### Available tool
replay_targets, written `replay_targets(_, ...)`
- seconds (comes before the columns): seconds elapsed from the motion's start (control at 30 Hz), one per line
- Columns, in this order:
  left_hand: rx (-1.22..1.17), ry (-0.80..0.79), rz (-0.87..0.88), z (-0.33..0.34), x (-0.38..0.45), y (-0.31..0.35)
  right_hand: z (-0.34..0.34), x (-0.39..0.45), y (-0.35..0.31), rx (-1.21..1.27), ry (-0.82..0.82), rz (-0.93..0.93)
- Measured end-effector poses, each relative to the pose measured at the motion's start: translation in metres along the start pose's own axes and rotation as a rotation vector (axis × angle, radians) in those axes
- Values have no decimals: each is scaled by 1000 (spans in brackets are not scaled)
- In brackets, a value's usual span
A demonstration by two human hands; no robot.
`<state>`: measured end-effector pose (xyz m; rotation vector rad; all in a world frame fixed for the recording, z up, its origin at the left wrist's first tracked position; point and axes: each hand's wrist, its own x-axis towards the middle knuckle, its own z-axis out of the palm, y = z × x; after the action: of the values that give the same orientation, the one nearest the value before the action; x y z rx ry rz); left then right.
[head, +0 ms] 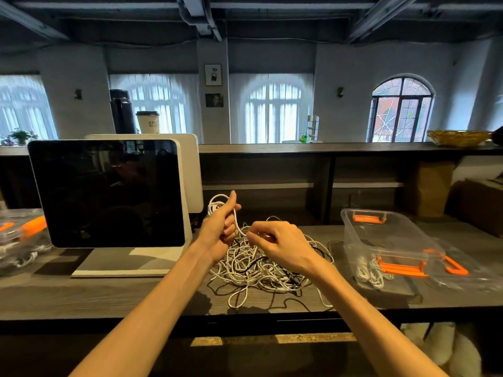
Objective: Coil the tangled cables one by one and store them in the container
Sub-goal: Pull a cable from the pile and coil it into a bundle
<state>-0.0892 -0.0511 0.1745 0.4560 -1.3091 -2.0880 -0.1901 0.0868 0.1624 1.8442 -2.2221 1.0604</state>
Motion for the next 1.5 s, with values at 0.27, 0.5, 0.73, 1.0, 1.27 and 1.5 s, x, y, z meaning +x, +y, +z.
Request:
replay_targets(0.27, 44, 46, 10, 8, -1, 5, -5, -4, -5, 34, -38, 5)
replay_targets(0.5, 56, 14, 58, 7, -6, 13, -5, -10, -4, 96, -72, 30)
replay_targets(0.73, -56, 9, 34, 7, -5, 15, -8, -14, -12, 155, -125, 6)
replay_targets(1.0, 675, -202, 94, 15, -20, 7, -10, -15, -15, 203, 47, -134)
replay_targets(1.27, 590, -425, -162, 17, -34, 11, -17, -15, -10, 282, 271, -145)
replay_targets(1.5, 625, -614, -126, 9, -41, 15, -30, -13, -12, 327, 191, -132)
